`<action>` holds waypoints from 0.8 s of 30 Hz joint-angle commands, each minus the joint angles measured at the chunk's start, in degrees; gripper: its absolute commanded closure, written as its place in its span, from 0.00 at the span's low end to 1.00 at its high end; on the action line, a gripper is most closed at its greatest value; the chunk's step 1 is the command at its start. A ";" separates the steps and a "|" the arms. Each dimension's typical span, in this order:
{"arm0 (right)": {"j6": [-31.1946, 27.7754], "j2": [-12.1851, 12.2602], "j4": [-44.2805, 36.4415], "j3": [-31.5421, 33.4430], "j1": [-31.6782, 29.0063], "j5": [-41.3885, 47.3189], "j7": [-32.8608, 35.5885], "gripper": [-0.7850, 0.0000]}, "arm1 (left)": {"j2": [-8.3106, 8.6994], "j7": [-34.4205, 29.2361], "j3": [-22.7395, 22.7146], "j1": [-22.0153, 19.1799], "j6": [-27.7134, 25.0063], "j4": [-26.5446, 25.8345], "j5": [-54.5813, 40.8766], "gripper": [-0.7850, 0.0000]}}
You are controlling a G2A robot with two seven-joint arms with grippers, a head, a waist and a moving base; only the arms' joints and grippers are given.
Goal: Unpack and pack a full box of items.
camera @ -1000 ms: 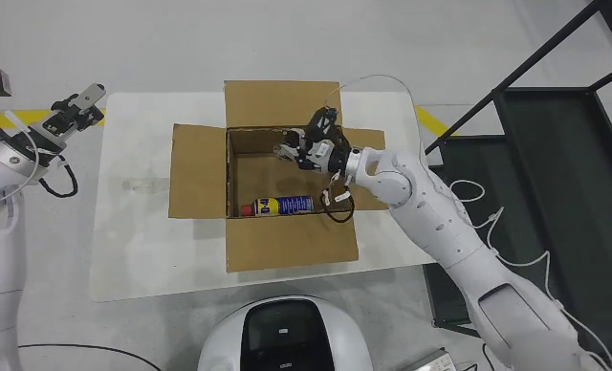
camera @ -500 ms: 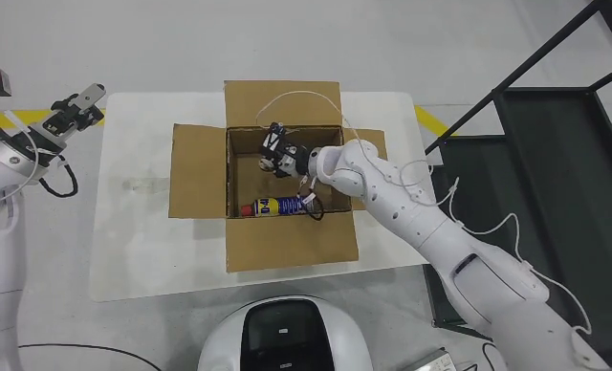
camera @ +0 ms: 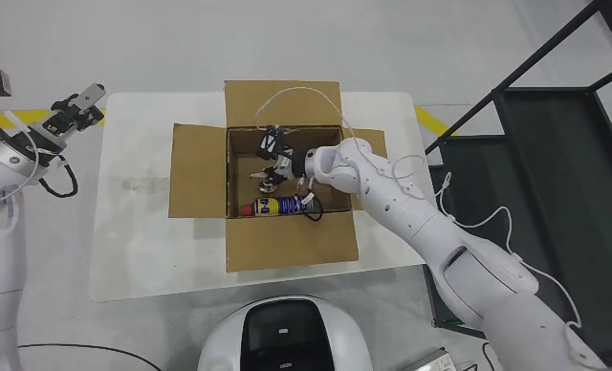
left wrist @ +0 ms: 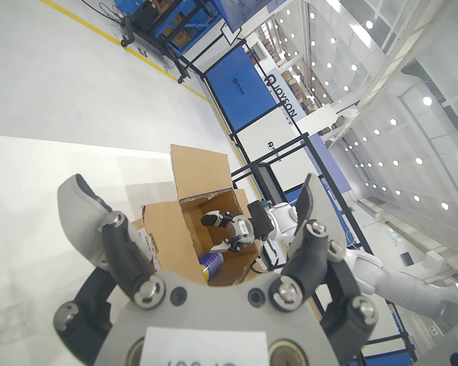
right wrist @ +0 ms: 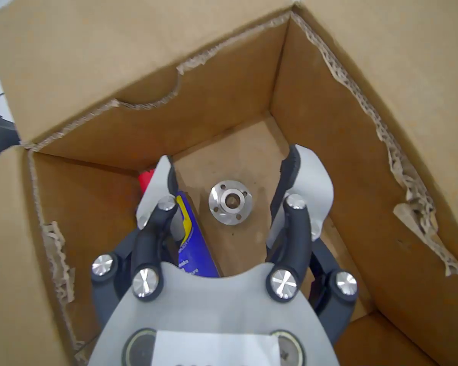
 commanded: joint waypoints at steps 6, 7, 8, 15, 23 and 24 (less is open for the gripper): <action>-6.03 6.23 -11.22 10.93 -7.78 -12.19 -9.40 0.00 | 0.00 0.00 0.00 0.00 0.00 0.00 0.00 0.00; -6.49 7.58 -14.34 13.76 -10.24 -14.33 -9.65 0.00 | 0.00 0.00 0.00 0.00 0.00 0.00 0.00 0.00; -7.08 8.85 -17.38 16.92 -13.31 -14.94 -10.30 0.00 | 0.00 0.00 0.00 0.00 0.00 0.00 0.00 0.00; -9.11 14.90 -35.92 37.04 -34.76 -16.30 -9.54 0.00 | 0.00 0.00 0.00 0.00 0.00 0.00 0.00 0.00; -3.52 16.85 -42.94 50.32 -48.81 -11.33 -7.10 0.00 | 0.00 0.00 0.00 0.00 0.00 0.00 0.00 0.00; -3.17 16.94 -43.46 50.83 -49.47 -11.49 -6.53 0.00 | 0.00 0.00 0.00 0.00 0.00 0.00 0.00 0.00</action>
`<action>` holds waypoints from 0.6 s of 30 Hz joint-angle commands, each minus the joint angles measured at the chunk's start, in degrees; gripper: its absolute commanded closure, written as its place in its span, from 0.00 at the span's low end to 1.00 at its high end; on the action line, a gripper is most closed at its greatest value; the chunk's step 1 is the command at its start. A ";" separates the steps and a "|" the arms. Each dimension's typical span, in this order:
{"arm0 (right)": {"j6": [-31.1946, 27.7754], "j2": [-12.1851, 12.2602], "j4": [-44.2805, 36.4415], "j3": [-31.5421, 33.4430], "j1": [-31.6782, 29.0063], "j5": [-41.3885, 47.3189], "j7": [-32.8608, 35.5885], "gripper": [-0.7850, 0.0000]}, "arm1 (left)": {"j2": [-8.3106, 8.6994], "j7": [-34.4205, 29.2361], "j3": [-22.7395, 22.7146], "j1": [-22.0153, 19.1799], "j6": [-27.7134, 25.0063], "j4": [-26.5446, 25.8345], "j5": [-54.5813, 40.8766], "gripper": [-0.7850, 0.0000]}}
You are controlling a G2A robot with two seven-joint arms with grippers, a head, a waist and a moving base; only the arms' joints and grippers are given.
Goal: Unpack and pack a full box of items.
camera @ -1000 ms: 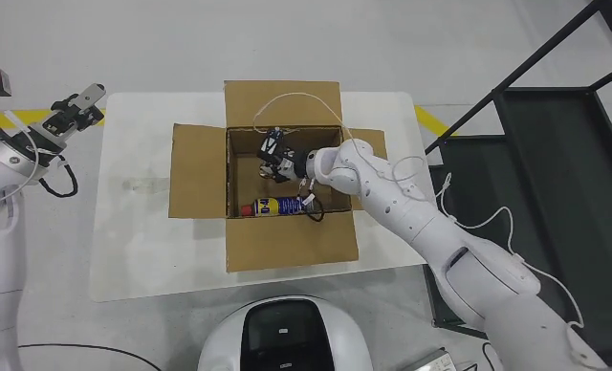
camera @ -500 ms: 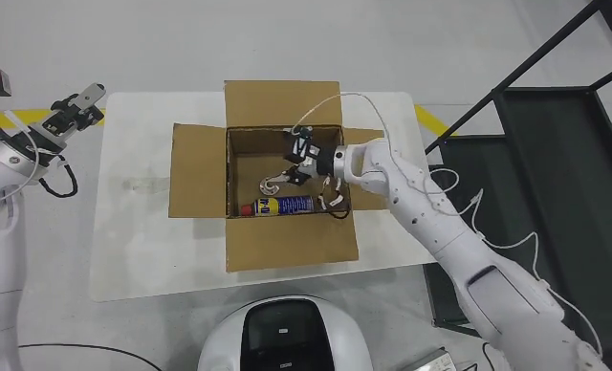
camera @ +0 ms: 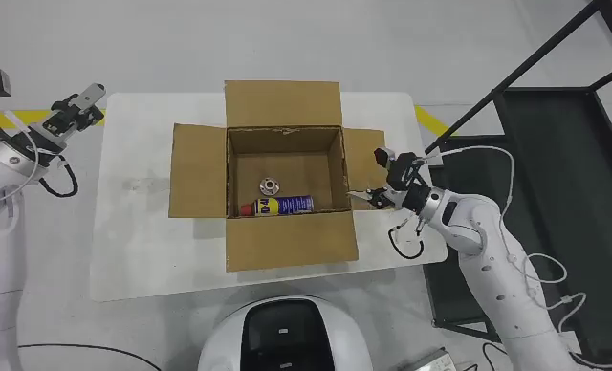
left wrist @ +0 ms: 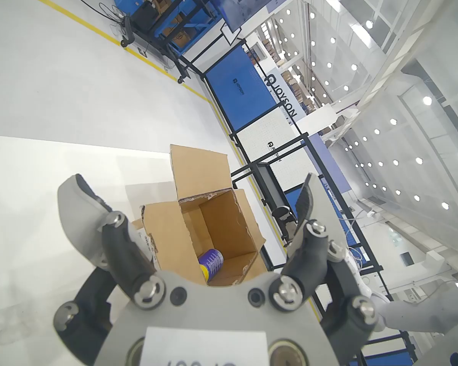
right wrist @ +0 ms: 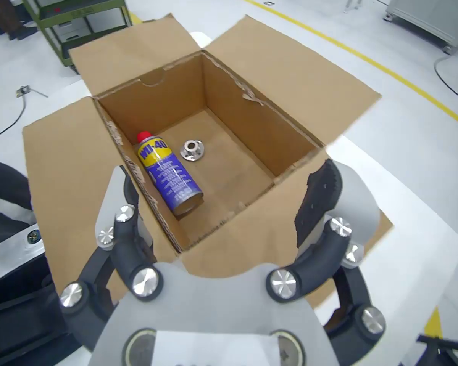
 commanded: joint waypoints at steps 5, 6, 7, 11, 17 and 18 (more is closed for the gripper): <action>1.49 0.10 -1.67 0.93 -1.01 0.20 0.72 0.00 | 0.00 0.00 0.00 0.00 0.00 0.00 0.00 0.00; 1.49 0.10 -1.67 0.93 -1.01 0.20 0.72 0.00 | 0.00 0.00 0.00 0.00 0.00 0.00 0.00 0.00; 1.49 0.10 -1.67 0.93 -1.01 0.20 0.72 0.00 | 0.00 0.00 0.00 0.00 0.00 0.00 0.00 0.00; 1.49 0.10 -1.67 0.93 -1.01 0.20 0.72 0.00 | 0.00 0.00 0.00 0.00 0.00 0.00 0.00 0.00; 5.48 -0.16 -0.35 0.16 -0.12 1.57 1.31 0.00 | 0.00 0.00 0.00 0.00 0.00 0.00 0.00 0.00; 6.13 -0.09 0.74 0.66 -0.13 1.24 1.89 0.00 | 0.00 0.00 0.00 0.00 0.00 0.00 0.00 0.00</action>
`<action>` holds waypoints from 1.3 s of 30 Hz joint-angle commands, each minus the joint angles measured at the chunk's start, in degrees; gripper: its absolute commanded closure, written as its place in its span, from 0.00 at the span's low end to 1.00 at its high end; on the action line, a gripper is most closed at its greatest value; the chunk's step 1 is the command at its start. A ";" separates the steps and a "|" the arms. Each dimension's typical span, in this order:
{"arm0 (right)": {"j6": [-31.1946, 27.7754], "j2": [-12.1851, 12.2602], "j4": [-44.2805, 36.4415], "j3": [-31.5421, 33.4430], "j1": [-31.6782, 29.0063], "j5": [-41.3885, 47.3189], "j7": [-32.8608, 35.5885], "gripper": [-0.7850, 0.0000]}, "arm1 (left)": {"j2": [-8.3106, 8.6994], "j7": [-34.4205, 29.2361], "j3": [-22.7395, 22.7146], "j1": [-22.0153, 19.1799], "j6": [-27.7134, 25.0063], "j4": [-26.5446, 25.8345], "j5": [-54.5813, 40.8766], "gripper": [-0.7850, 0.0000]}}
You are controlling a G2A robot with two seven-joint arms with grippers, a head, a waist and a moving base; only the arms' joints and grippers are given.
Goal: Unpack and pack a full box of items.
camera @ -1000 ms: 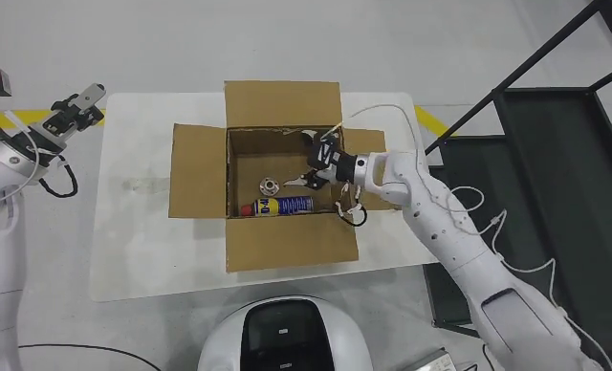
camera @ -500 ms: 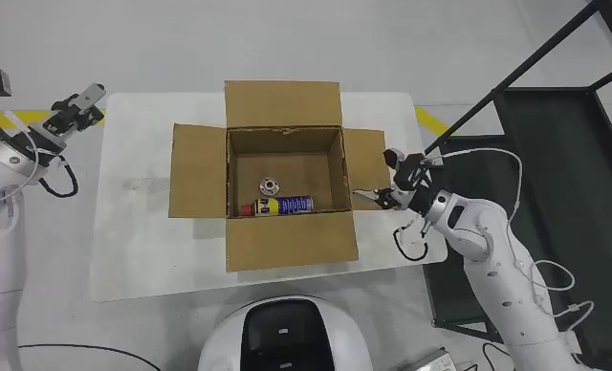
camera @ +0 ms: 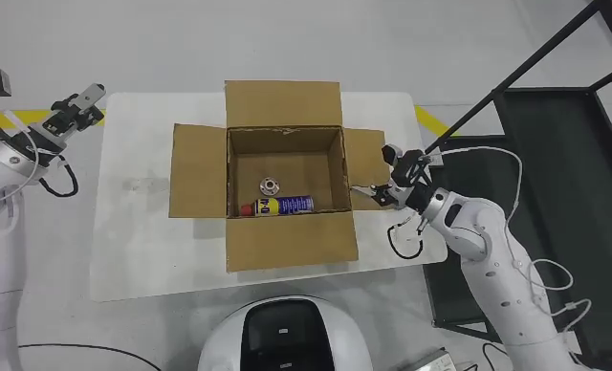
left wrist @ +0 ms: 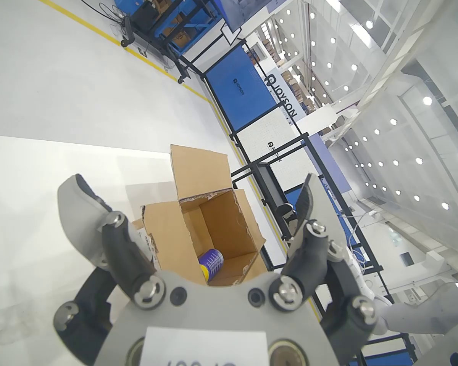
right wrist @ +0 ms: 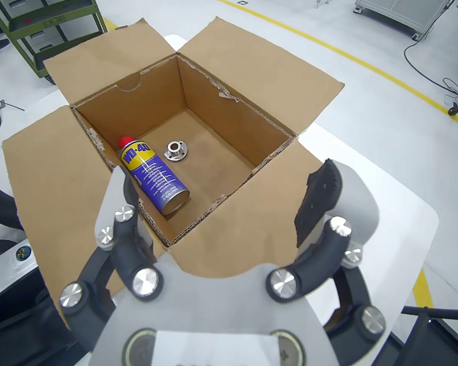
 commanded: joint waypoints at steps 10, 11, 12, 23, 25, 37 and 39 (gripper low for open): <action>-3.09 1.17 15.38 8.32 -4.79 2.25 -2.20 0.00 | 0.00 0.00 0.00 0.00 0.00 0.00 0.00 0.00; -3.08 1.26 16.36 9.05 -5.23 2.38 -2.59 0.00 | 0.00 0.00 0.00 0.00 0.00 0.00 0.00 0.00; -2.91 1.34 17.15 9.55 -5.56 2.07 -2.76 0.00 | 0.00 0.00 0.00 0.00 0.00 0.00 0.00 0.00; 0.11 0.85 25.78 1.68 0.68 -10.60 -3.83 0.00 | 0.00 0.00 0.00 0.00 0.00 0.00 0.00 0.00; 0.97 0.59 27.91 0.27 2.56 -10.74 -3.65 0.00 | 0.00 0.00 0.00 0.00 0.00 0.00 0.00 0.00; 0.73 -0.27 38.63 -4.57 9.96 -11.01 -4.56 0.95 | 0.00 0.00 0.00 0.00 0.00 0.00 0.00 0.00; 1.23 -0.27 39.71 -4.82 10.62 -11.74 -5.04 1.00 | 0.00 0.00 0.00 0.00 0.00 0.00 0.00 0.00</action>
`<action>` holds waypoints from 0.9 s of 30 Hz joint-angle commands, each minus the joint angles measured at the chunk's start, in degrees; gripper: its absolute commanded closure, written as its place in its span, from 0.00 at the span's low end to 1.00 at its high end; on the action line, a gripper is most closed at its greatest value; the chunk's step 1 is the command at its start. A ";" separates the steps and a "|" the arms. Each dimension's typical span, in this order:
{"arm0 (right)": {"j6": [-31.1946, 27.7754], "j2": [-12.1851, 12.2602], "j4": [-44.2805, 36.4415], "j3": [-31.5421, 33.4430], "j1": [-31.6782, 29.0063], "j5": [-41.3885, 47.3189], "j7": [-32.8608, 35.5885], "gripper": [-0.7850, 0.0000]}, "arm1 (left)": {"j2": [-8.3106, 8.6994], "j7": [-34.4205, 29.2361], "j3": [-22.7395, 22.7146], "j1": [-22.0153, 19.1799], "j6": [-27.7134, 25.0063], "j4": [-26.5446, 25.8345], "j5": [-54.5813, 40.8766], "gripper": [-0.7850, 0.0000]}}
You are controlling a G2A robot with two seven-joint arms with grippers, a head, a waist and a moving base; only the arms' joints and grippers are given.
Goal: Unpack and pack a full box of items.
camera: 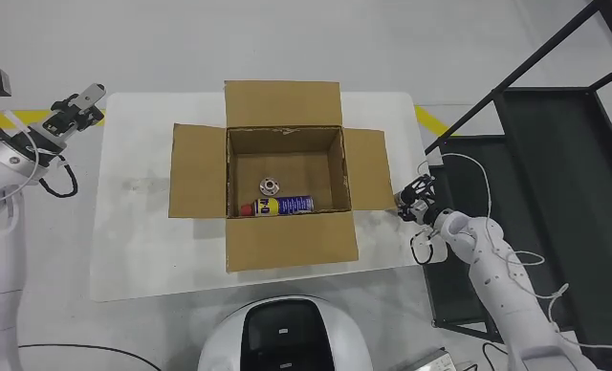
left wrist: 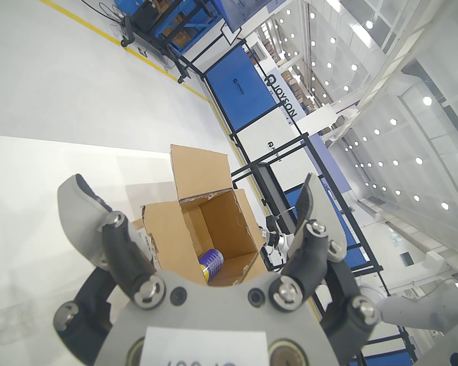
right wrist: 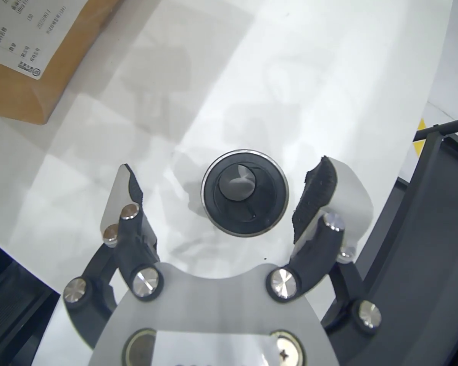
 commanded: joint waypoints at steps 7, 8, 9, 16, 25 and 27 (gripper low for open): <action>3.21 -0.17 5.83 -1.98 3.80 -5.10 -4.56 1.00 | 0.00 0.00 0.00 0.00 0.00 0.00 0.00 0.00; 3.25 -0.17 6.71 -2.25 4.21 -5.86 -5.61 1.00 | 0.00 0.00 0.00 0.00 0.00 0.00 0.00 0.00; 3.27 -0.16 7.54 -2.47 4.62 -6.50 -6.68 1.00 | 0.00 0.00 0.00 0.00 0.00 0.00 0.00 0.00; -0.79 0.67 11.51 0.27 6.77 -4.82 -17.57 1.00 | 0.00 0.00 0.00 0.00 0.00 0.00 0.00 0.00; -8.54 3.63 -19.62 13.08 -4.96 6.02 -11.65 1.00 | 0.00 0.00 0.00 0.00 0.00 0.00 0.00 0.00; -8.87 3.60 -27.72 12.80 -7.52 8.69 -7.62 1.00 | 0.00 0.00 0.00 0.00 0.00 0.00 0.00 0.00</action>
